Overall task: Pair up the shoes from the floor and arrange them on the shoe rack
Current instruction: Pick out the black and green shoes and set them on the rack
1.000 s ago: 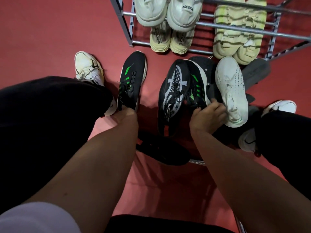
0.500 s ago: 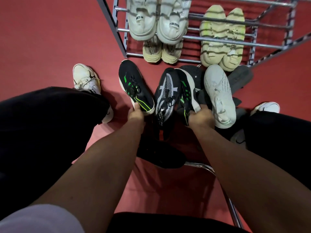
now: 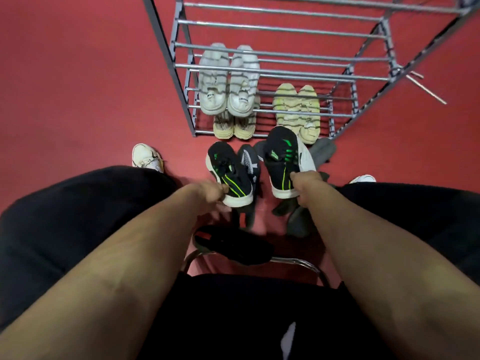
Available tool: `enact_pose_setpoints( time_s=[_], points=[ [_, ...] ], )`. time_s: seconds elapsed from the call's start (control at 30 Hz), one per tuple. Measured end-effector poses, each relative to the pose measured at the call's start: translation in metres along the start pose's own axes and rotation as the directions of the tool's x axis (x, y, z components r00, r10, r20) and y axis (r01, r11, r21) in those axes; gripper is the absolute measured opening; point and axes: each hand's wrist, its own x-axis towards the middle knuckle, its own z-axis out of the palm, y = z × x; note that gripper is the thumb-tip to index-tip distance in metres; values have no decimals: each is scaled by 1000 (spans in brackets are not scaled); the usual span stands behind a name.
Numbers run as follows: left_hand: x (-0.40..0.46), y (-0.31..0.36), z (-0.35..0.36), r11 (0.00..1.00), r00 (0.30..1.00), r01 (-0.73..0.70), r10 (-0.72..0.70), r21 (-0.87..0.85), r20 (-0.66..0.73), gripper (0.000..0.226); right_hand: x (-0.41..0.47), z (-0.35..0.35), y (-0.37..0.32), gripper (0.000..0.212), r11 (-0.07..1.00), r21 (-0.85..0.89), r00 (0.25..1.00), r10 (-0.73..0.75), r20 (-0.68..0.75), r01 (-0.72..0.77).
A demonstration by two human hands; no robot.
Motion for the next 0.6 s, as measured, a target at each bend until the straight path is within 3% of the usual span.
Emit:
enact_pose_setpoints(
  time_s=[0.07, 0.13, 0.23, 0.33, 0.6],
  points=[
    [-8, -2, 7, 998, 997, 18, -23, 66, 74, 17, -9, -9, 7, 18, 980, 182, 995, 66, 74, -78],
    [-19, 2, 17, 1000, 999, -10, 10, 8, 34, 18, -13, -21, 12, 2, 966, 227, 989, 97, 116, -121],
    [-24, 16, 34, 987, 987, -156, 155, -46, -27, 15, -9, -41, 11, 4, 957, 263, 984, 83, 159, -123],
    [-17, 37, 44, 972, 970, -235, 233, -24, -64, 20, -5, -59, 3, 18, 937, 338, 986, 36, 163, -90],
    [30, 107, 60, 961, 959, -275, 275, 18, -66, 17, 51, -87, -51, 27, 942, 330, 997, -72, 23, 61]
  ],
)
